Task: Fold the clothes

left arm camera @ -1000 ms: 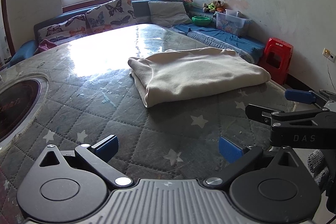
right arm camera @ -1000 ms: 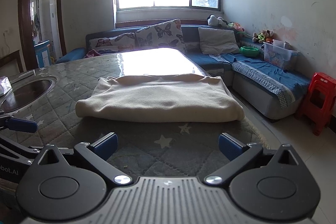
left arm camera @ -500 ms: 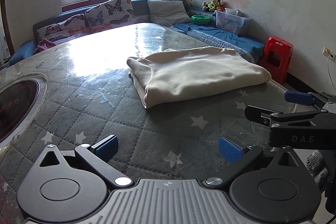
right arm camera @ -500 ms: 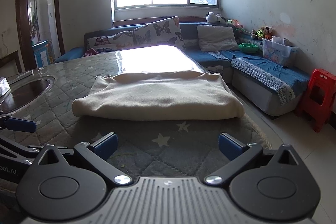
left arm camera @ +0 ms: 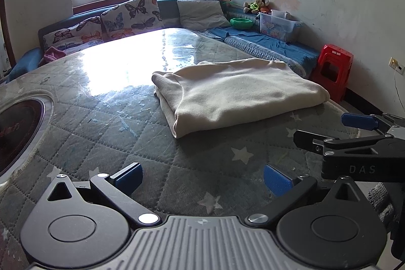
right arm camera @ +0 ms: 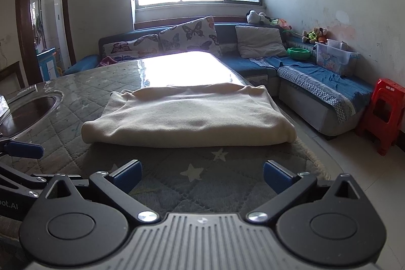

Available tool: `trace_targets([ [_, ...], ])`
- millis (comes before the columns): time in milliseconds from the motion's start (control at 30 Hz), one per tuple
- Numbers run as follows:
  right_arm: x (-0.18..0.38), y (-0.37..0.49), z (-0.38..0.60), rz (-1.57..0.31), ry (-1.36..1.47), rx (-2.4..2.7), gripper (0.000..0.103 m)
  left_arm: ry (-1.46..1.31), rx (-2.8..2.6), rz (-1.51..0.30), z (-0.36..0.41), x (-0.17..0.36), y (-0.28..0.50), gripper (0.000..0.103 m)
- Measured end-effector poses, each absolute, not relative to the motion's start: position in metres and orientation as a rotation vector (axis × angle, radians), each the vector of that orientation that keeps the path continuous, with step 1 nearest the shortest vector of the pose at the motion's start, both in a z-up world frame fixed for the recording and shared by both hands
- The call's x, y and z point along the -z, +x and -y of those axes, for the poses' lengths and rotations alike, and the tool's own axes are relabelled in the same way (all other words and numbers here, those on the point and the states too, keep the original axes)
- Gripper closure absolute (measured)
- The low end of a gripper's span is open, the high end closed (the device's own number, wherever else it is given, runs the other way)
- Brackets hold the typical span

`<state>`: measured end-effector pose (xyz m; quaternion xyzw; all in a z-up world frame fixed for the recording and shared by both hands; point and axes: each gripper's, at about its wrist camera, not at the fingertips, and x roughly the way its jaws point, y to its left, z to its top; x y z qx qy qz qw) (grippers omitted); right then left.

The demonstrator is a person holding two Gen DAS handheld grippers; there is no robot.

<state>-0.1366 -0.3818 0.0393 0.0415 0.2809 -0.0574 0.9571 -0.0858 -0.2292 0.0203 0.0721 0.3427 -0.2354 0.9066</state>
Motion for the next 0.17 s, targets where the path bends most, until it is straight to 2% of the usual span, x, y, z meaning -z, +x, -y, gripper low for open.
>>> trace_targets([
  [167, -0.0384, -0.1334, 0.3817, -0.577, 0.089, 0.113, 0.000, 0.147, 0.487, -0.716, 0.2297, -0.0201, -0.0810, 0.000],
])
